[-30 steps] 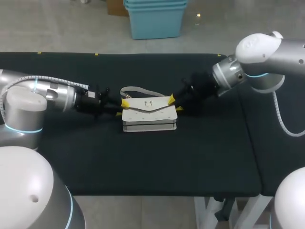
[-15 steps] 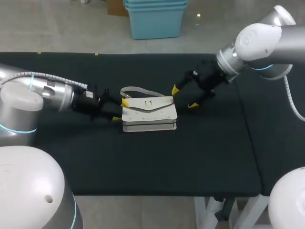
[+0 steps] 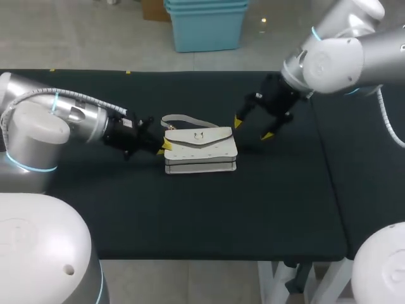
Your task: Pick up the bag, open it, inspect its contents, close it, and place it on the opposite side
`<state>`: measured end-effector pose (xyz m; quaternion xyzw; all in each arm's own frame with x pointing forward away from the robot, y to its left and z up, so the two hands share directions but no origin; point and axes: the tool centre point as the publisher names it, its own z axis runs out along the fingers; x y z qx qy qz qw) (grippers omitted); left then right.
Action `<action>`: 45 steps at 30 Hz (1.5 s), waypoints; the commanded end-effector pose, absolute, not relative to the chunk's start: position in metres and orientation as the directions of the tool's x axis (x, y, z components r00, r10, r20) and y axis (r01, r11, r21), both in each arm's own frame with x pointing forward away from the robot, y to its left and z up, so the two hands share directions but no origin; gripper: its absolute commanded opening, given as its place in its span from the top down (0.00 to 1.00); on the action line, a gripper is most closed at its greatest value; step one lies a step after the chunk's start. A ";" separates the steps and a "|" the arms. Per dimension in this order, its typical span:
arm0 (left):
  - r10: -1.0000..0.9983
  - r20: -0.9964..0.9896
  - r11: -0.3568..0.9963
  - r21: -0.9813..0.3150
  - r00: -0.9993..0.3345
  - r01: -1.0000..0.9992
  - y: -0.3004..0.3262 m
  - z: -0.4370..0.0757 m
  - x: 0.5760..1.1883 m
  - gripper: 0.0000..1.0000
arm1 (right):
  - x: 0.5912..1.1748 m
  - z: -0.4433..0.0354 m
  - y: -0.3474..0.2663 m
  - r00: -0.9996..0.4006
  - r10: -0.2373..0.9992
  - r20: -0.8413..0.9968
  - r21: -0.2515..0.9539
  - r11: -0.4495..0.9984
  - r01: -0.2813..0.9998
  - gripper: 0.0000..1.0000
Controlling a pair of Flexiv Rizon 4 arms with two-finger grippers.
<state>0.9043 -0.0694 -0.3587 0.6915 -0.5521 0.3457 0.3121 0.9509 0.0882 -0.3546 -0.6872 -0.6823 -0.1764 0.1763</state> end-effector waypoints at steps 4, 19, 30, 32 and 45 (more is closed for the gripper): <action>-0.600 0.781 -0.180 0.075 0.170 -0.981 -0.066 -0.364 0.911 1.00 | 0.949 -0.351 0.084 -0.007 0.905 0.426 0.010 0.003 1.000 0.00; -0.600 0.781 -0.180 0.075 0.170 -0.981 -0.066 -0.364 0.911 1.00 | 0.949 -0.351 0.084 -0.007 0.905 0.426 0.010 0.003 1.000 0.00; -0.627 0.774 -0.099 0.035 0.090 -0.994 -0.005 -0.355 0.954 1.00 | 0.999 -0.326 0.016 -0.015 0.975 0.220 0.149 -0.019 0.989 0.00; -0.630 0.773 -0.069 0.031 0.067 -0.997 0.008 -0.353 0.964 1.00 | 1.007 -0.324 0.004 -0.013 0.983 0.183 0.161 -0.017 0.987 0.00; -0.754 0.655 0.040 -0.031 -0.050 -0.999 0.084 -0.340 1.022 1.00 | 1.035 -0.304 -0.047 0.003 1.000 -0.026 0.174 0.002 0.985 0.00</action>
